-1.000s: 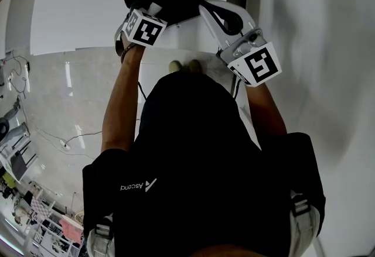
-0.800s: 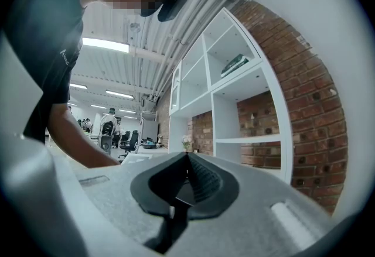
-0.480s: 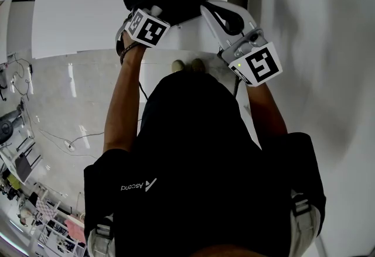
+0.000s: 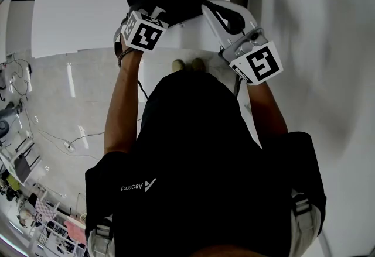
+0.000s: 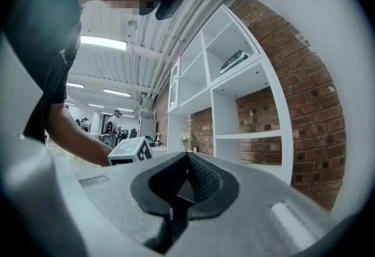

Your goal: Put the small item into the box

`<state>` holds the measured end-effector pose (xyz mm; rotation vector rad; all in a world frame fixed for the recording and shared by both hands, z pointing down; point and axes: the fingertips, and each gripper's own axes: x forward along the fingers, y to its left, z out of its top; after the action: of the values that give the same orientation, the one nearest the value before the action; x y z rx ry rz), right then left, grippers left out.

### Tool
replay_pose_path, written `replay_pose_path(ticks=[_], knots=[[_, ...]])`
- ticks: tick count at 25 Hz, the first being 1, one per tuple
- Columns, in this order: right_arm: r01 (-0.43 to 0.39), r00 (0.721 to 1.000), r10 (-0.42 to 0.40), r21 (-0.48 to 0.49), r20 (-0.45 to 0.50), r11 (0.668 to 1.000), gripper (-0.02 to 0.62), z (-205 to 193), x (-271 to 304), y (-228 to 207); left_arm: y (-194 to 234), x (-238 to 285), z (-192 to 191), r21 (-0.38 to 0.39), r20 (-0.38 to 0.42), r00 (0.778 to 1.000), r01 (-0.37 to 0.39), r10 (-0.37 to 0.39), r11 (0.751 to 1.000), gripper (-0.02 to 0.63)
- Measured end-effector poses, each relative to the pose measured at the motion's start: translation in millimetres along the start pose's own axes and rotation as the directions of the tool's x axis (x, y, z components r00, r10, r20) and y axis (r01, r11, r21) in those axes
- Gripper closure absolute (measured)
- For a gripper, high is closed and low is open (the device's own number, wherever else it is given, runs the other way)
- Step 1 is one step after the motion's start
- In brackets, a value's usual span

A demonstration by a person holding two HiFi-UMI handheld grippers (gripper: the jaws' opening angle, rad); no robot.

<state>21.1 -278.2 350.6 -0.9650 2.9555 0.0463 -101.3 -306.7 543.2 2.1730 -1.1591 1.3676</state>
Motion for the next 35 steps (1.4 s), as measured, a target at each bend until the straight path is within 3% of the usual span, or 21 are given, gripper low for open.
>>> replay_pose_path(ticks=[7,13,16,21,24,30,35], knots=[[-0.002,1.0,0.003,0.009,-0.007,1.0,0.594,3.1,3.7,9.3,11.0,-42.4,22.2,-0.105,0.197,0.98,0.022,-0.001,0.994,0.423],[-0.005,1.0,0.005,-0.021,-0.002,1.0,0.594,9.9,6.4,15.6,19.2,-90.1,50.1,-0.179,0.398,0.917,0.068,0.009,0.981,0.423],[-0.004,1.0,0.004,-0.011,-0.005,1.0,0.594,15.2,7.5,20.0,16.4,-116.6,64.8,-0.182,0.511,0.859,0.099,0.008,0.978,0.423],[-0.008,1.0,0.008,-0.021,0.011,1.0,0.594,27.1,9.1,26.8,8.2,-169.0,89.3,-0.123,0.707,0.707,0.131,-0.006,0.984,0.431],[-0.013,0.999,0.014,-0.034,0.035,0.999,0.594,36.1,9.9,30.7,2.2,-197.2,96.9,-0.1,0.775,0.632,0.125,-0.002,0.987,0.456],[-0.021,0.997,0.025,-0.055,0.069,0.998,0.594,56.4,7.8,45.5,-12.7,-240.4,97.5,-0.082,0.851,0.526,0.125,0.005,0.989,0.525],[-0.022,0.995,0.027,-0.055,0.091,0.998,0.594,63.6,3.8,59.7,-23.6,-255.7,89.9,-0.061,0.88,0.474,0.107,0.003,0.992,0.59]])
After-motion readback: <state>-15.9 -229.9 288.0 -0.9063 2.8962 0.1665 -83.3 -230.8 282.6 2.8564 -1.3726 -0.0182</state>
